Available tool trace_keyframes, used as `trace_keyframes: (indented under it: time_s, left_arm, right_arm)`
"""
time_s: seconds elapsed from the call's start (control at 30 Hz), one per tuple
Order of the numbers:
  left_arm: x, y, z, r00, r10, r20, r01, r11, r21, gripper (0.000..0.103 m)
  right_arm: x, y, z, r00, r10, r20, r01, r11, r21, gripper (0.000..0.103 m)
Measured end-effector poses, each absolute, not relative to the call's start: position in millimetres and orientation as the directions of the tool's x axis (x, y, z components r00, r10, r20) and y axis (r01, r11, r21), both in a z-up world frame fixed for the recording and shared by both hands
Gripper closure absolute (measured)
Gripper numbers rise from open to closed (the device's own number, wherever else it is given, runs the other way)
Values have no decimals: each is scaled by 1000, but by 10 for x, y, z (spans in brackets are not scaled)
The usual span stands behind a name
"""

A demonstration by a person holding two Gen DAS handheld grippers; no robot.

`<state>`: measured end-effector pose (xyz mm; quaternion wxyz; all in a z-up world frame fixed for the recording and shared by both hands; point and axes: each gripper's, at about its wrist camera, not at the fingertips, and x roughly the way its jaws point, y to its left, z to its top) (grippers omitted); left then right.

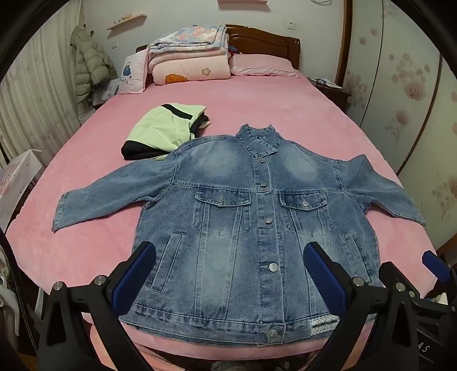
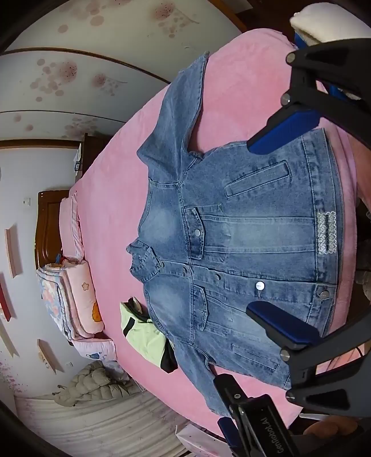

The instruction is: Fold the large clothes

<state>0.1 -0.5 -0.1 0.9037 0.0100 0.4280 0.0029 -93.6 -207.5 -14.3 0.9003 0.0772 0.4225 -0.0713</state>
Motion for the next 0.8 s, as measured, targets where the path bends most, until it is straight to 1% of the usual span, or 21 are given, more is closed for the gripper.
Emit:
trace_keyframes:
  time_s: [0.23, 0.4, 0.8]
  left_arm:
    - [9, 23, 7, 618, -2, -786, 13, 1000, 7, 1]
    - [40, -18, -19, 618, 12, -786, 1, 1000, 16, 1]
    - [-21, -72, -14, 620, 0, -784, 11, 1000, 8, 1]
  right_arm:
    - [-925, -2049, -115, 643, -56, -764, 168, 983, 69, 3]
    - [-952, -2047, -94, 665, -76, -743, 179, 982, 60, 3]
    - [-952, -2071, -92, 652, -81, -754, 197, 978, 65, 3]
